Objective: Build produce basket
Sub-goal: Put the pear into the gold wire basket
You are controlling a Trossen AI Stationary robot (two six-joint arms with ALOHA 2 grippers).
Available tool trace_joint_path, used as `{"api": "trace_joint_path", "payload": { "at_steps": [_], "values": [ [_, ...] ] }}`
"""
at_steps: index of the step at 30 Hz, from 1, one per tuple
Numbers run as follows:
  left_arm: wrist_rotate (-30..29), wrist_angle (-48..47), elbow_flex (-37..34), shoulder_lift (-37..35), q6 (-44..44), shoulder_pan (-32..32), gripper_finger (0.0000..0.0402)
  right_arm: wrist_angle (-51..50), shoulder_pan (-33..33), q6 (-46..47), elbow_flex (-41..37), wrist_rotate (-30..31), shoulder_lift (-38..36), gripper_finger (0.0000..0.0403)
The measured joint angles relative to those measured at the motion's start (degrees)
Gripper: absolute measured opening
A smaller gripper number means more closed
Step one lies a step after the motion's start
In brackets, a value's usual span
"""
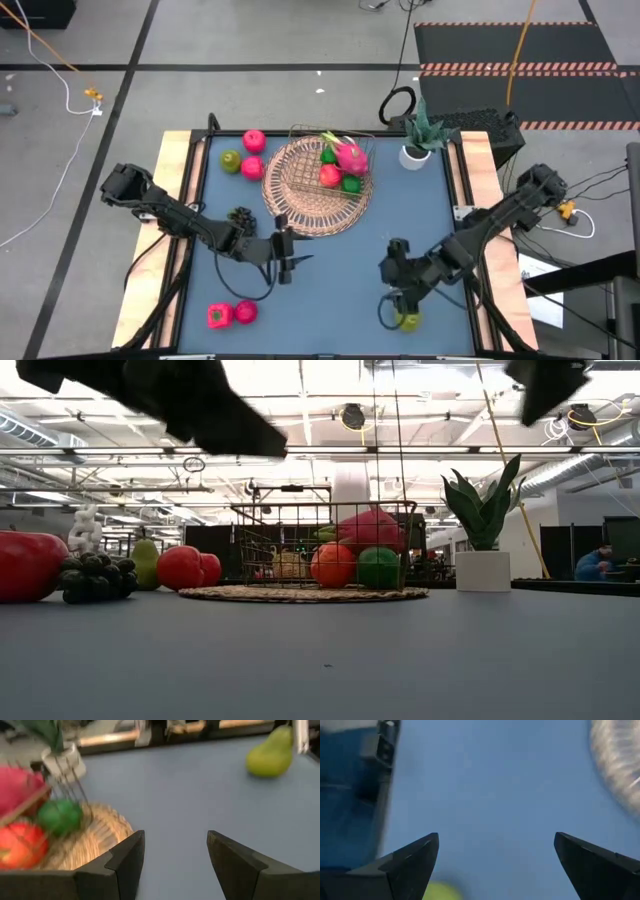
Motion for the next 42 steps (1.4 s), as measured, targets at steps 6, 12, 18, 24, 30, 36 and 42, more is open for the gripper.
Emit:
{"api": "trace_joint_path", "payload": {
  "at_steps": [6,12,18,24,30,36,42],
  "values": [
    [3.9,3.8,0.0,0.0,7.2,0.2,0.0218,-0.9,4.4,11.8,-0.3,-12.3,0.9,0.0389],
    [3.9,3.9,0.0,0.0,12.1,2.6,0.0218,-3.7,5.7,22.0,-0.4,-13.5,1.0,0.0389],
    [6.6,2.9,0.0,0.0,11.7,5.6,0.0218,-3.7,8.7,29.4,-0.3,-13.5,0.9,0.0389],
    [8.7,3.5,0.0,0.0,12.3,6.8,0.0218,-7.4,11.8,39.7,-0.8,-11.1,0.9,0.0357],
    [8.8,3.8,0.0,0.0,13.4,8.0,0.0218,-4.2,14.7,42.0,-1.8,-8.8,0.9,0.0279],
    [8.8,4.2,0.0,0.0,14.0,9.2,0.0218,-3.4,17.2,41.8,-1.8,-5.7,0.9,0.0208],
    [8.9,4.6,0.0,0.0,14.8,9.5,0.0218,-1.9,17.7,40.6,-1.9,-2.7,0.9,0.0172]
  ]
}}
